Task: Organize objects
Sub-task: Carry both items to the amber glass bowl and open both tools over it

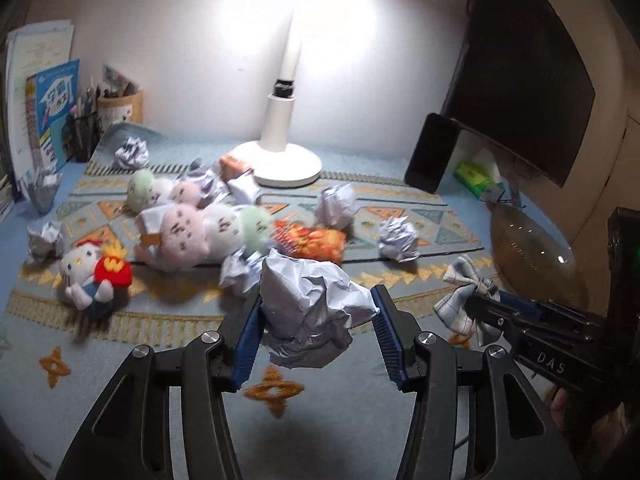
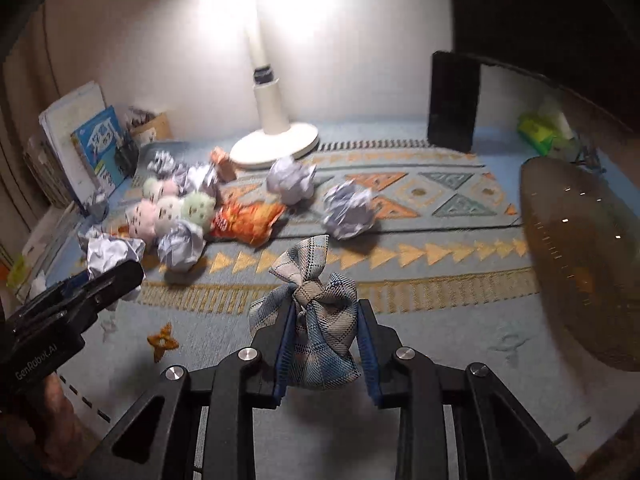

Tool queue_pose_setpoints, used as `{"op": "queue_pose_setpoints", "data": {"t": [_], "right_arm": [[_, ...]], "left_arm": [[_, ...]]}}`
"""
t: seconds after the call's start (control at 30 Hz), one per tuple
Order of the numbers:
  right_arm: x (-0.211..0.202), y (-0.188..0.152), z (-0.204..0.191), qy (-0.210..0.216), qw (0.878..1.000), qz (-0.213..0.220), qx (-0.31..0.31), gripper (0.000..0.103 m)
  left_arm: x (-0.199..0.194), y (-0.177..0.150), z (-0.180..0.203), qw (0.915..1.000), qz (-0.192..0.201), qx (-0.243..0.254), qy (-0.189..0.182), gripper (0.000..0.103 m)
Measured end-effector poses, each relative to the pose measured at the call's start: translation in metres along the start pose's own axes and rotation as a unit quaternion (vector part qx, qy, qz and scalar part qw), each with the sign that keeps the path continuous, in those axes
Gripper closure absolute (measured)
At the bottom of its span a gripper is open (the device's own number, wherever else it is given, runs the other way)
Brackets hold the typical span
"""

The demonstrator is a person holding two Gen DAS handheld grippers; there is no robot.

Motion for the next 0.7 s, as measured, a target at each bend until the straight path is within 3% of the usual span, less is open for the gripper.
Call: {"op": "queue_pose_setpoints", "data": {"t": [0.13,0.3,0.4,0.47,0.57,0.67,0.7], "right_arm": [[-0.054,0.029,0.056,-0.037,0.997,0.056,0.044,0.074],[-0.095,0.041,0.119,-0.058,0.990,0.081,0.102,0.074],[-0.108,0.046,0.155,-0.108,0.982,0.097,0.117,0.074],[-0.109,0.047,0.180,-0.136,0.977,0.097,0.134,0.074],[-0.103,0.042,0.215,-0.134,0.971,0.085,0.178,0.073],[-0.098,0.035,0.239,-0.130,0.965,0.073,0.214,0.071],[-0.095,0.033,0.244,-0.137,0.964,0.067,0.218,0.066]], "left_arm": [[-0.006,0.032,0.071,0.9971,0.038,0.064,-0.014,0.054],[0.013,0.047,0.163,0.9902,0.032,0.088,-0.105,0.054],[0.035,0.049,0.208,0.9845,0.021,0.108,-0.137,0.054],[0.051,0.048,0.233,0.9810,0.005,0.118,-0.154,0.054],[0.070,0.045,0.262,0.9765,-0.002,0.135,-0.168,0.054],[0.080,0.043,0.283,0.9730,0.012,0.171,-0.154,0.054],[0.083,0.041,0.289,0.9706,0.006,0.175,-0.165,0.053]]}}
Point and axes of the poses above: each gripper's, at about its wrist camera, not at the fingertips, and x roughly the way its jaws point, z to its right, y to its top, the point moved 7 cm from there along x, roughly the way its jaws point
